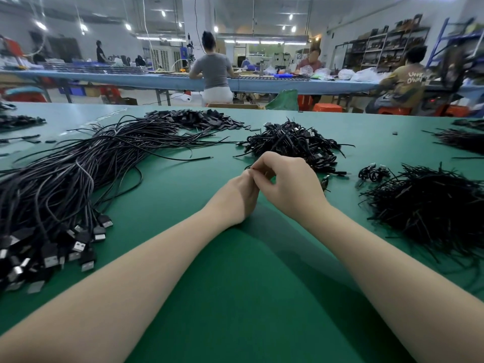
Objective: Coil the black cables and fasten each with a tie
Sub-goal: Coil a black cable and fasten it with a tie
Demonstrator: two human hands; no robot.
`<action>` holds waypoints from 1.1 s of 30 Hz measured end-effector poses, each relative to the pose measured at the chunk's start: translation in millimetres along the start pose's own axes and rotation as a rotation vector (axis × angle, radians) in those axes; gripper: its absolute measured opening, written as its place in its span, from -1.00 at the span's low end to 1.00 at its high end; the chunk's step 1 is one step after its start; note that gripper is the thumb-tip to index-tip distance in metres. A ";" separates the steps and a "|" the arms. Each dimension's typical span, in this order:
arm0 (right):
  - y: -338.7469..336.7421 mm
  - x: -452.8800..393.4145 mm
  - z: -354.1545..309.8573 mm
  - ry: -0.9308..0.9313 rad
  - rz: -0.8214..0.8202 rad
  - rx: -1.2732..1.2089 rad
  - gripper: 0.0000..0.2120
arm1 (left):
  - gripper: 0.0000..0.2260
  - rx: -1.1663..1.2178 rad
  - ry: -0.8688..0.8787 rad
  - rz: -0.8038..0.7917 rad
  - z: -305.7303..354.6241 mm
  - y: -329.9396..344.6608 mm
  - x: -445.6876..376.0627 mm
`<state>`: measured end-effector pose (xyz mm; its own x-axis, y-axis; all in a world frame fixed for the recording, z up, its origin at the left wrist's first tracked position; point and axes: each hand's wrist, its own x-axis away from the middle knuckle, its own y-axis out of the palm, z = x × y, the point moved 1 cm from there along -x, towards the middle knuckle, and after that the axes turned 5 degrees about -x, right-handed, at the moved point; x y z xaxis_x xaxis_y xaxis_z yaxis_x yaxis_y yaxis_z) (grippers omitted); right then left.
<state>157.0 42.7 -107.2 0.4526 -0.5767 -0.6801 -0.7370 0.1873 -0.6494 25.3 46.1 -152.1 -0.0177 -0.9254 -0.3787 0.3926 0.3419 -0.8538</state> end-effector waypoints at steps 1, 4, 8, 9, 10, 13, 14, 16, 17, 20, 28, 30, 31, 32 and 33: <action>-3.4 -2.6 0.3 -0.034 -0.045 0.066 -0.87 | -0.73 -0.151 -0.004 0.001 2.0 2.3 0.8; -20.7 -18.3 2.9 -0.133 -0.219 0.315 -0.91 | -0.75 -0.547 0.134 0.097 7.6 -3.5 7.1; -61.4 -35.6 24.4 0.170 -0.474 0.091 -0.86 | -0.89 -0.646 0.477 0.354 20.7 -15.9 8.1; -70.6 -35.6 32.1 0.272 -0.547 -0.036 -0.86 | -0.92 -0.646 0.576 0.413 25.5 -17.4 8.8; -77.7 -33.1 38.4 0.370 -0.624 -0.167 -0.87 | -0.92 -0.617 0.665 0.420 29.6 -17.2 10.4; -79.4 -18.4 52.3 0.599 -0.778 -0.602 -0.85 | -0.82 -0.449 0.822 0.436 36.2 -15.4 15.3; -73.7 -14.1 53.6 0.645 -0.764 -0.778 -0.85 | -0.78 -0.368 0.778 0.444 37.1 -15.6 16.9; -57.8 -7.8 49.3 0.730 -0.651 -1.094 -0.87 | -0.77 -0.126 0.574 0.415 36.9 -14.4 18.7; -47.7 -7.1 45.7 0.777 -0.564 -1.197 -0.89 | -0.78 0.036 0.438 0.376 35.6 -13.8 18.6; -13.1 -8.6 30.9 0.883 -0.241 -1.334 -0.89 | -0.80 0.426 0.096 0.339 30.2 -9.3 15.3; 23.7 5.0 23.3 0.857 0.148 -1.285 -0.97 | -0.94 0.778 -0.168 0.178 16.1 2.3 -0.2; 19.6 5.4 27.7 0.834 0.105 -1.245 -0.98 | -0.89 0.784 -0.162 0.134 15.0 3.3 -1.4; 17.3 5.3 30.1 0.832 0.086 -1.214 -0.98 | -0.88 0.782 -0.156 0.119 14.5 3.5 -1.5; 14.9 4.9 32.3 0.828 0.066 -1.174 -0.98 | -0.87 0.781 -0.146 0.109 14.0 3.2 -1.8; 12.6 4.6 34.6 0.816 0.042 -1.119 -0.98 | -0.87 0.787 -0.139 0.097 13.1 2.8 -2.0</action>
<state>167.2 70.0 -130.3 0.2880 -0.9563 -0.0503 -0.9244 -0.2914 0.2462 38.4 46.7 -149.1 0.1439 -0.9269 -0.3465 0.9202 0.2541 -0.2978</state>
